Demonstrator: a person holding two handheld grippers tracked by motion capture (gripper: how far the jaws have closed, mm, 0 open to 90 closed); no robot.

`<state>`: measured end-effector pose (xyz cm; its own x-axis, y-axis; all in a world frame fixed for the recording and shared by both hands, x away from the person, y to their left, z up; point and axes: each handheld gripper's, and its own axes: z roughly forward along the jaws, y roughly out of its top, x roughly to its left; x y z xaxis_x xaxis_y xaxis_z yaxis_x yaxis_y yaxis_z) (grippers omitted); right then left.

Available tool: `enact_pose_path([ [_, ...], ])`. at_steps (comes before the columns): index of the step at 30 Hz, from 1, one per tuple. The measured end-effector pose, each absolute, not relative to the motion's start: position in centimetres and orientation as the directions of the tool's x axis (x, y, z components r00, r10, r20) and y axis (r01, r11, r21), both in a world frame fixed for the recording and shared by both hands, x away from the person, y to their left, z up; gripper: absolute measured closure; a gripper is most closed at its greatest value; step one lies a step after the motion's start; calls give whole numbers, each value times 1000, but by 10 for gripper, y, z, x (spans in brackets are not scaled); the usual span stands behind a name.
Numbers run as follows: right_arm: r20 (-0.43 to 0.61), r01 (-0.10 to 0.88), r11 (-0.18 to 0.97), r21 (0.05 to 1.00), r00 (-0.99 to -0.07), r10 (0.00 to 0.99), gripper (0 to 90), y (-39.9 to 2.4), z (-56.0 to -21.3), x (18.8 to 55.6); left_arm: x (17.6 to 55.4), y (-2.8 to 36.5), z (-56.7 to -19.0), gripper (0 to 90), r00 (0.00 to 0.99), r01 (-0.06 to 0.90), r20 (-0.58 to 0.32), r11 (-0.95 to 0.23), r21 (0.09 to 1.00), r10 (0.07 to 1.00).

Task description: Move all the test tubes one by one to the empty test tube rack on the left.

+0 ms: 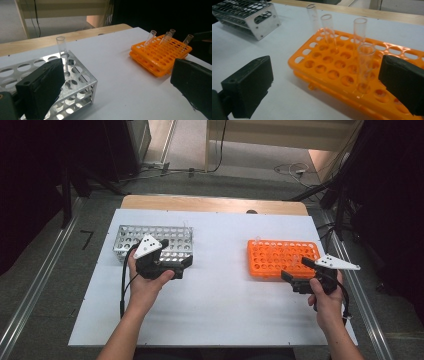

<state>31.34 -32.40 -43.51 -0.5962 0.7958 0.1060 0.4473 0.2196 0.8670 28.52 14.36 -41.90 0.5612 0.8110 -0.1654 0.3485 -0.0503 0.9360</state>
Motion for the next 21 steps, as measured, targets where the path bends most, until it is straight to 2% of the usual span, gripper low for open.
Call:
enact_pose_path([
  [13,116,485,211,849,-559,821,73,-325,-451,341,268,148,-432,0,555,365,-179,-45,930,812],
  [21,55,495,214,842,-473,879,363,-329,-461,338,266,149,-438,0,552,378,-196,-34,925,811],
])
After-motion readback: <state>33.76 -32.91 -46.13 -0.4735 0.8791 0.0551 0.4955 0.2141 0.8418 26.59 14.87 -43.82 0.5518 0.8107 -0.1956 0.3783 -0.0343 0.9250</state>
